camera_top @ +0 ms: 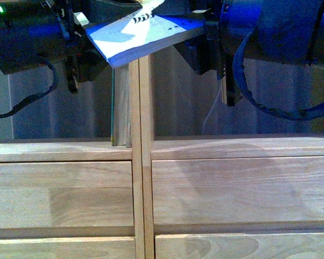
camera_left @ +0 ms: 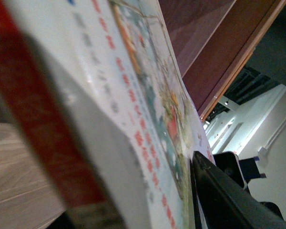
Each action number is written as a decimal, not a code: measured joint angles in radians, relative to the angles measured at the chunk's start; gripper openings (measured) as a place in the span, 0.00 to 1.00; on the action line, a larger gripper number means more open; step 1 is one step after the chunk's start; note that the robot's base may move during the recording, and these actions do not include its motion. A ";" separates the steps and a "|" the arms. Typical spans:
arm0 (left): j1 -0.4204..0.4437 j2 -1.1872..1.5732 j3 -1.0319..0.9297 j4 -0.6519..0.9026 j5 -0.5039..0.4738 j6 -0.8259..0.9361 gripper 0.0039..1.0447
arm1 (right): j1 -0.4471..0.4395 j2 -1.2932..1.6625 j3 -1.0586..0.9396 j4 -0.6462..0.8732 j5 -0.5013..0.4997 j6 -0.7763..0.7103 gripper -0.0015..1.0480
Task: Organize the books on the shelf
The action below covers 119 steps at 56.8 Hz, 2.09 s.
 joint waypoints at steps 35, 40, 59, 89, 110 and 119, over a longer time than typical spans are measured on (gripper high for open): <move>0.312 -0.177 -0.093 -0.047 -0.092 0.173 0.06 | -0.367 -0.154 -0.153 -0.132 -0.121 -0.130 0.93; 0.334 -0.170 -0.078 -0.158 -0.163 0.316 0.06 | -0.469 -0.198 -0.197 -0.118 -0.160 -0.121 0.93; 0.269 0.190 0.239 -0.178 -0.610 1.081 0.06 | -0.748 -0.503 -0.470 -0.005 -0.409 0.007 0.93; 0.153 0.654 0.657 0.003 -0.610 1.290 0.06 | -0.943 -0.629 -0.782 0.089 -0.566 0.086 0.93; 0.156 0.692 0.719 -0.203 -0.583 1.128 0.36 | -0.899 -0.645 -0.787 0.065 -0.528 0.067 0.93; 0.151 0.635 0.634 -0.202 -0.557 1.098 0.64 | -0.853 -0.677 -0.795 0.027 -0.504 0.055 0.93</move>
